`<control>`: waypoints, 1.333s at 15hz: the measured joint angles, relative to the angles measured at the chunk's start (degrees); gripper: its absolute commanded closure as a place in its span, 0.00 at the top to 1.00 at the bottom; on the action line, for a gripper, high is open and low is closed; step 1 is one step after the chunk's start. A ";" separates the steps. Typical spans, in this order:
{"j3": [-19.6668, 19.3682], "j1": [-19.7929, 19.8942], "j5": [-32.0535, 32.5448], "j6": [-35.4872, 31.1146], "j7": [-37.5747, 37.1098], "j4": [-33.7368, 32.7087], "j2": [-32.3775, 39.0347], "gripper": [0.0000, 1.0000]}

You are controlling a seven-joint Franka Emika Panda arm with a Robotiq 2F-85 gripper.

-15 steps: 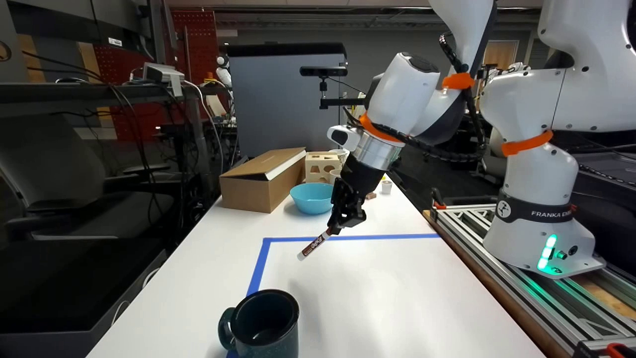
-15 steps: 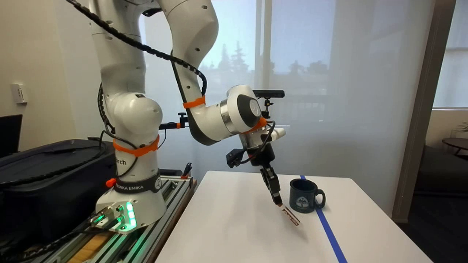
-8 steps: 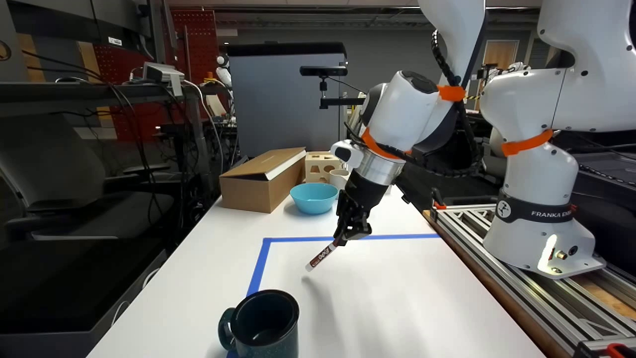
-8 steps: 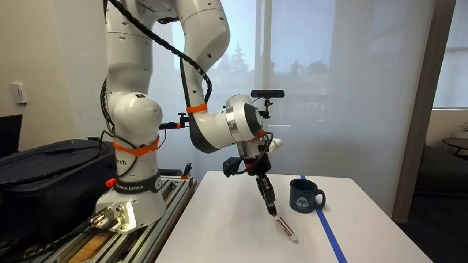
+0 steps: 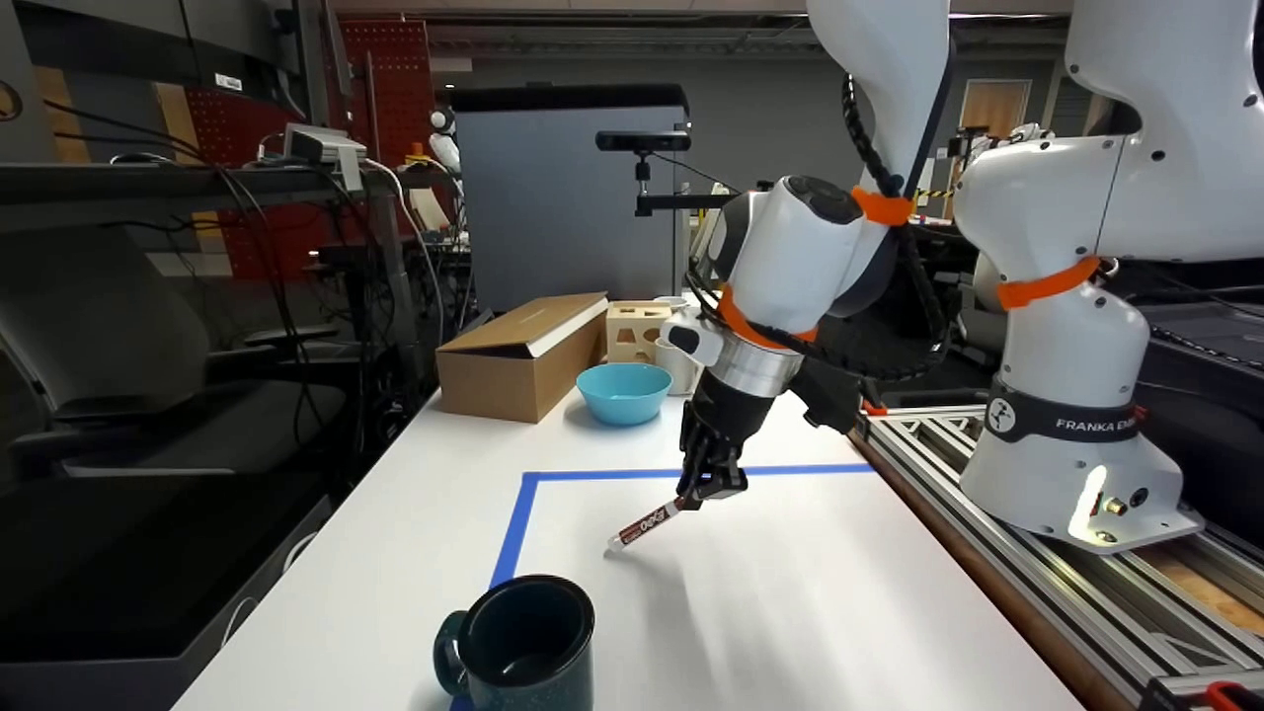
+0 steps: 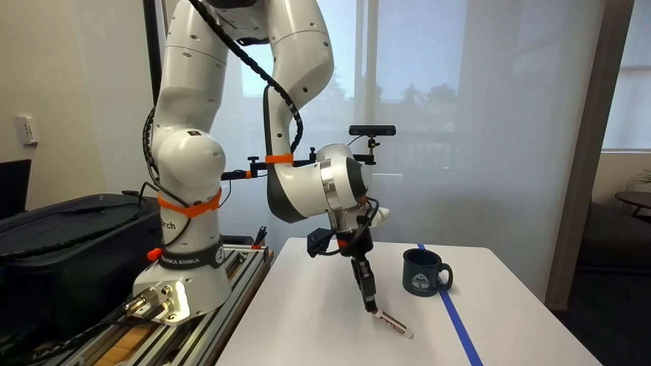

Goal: Remove the red marker from the green mug.

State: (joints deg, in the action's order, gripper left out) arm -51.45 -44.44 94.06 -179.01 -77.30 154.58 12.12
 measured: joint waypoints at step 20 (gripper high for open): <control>4.41 1.63 -11.58 2.03 6.66 2.64 1.05 1.00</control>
State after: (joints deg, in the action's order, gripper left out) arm -47.05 -42.81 82.48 -176.98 -70.64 157.22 13.16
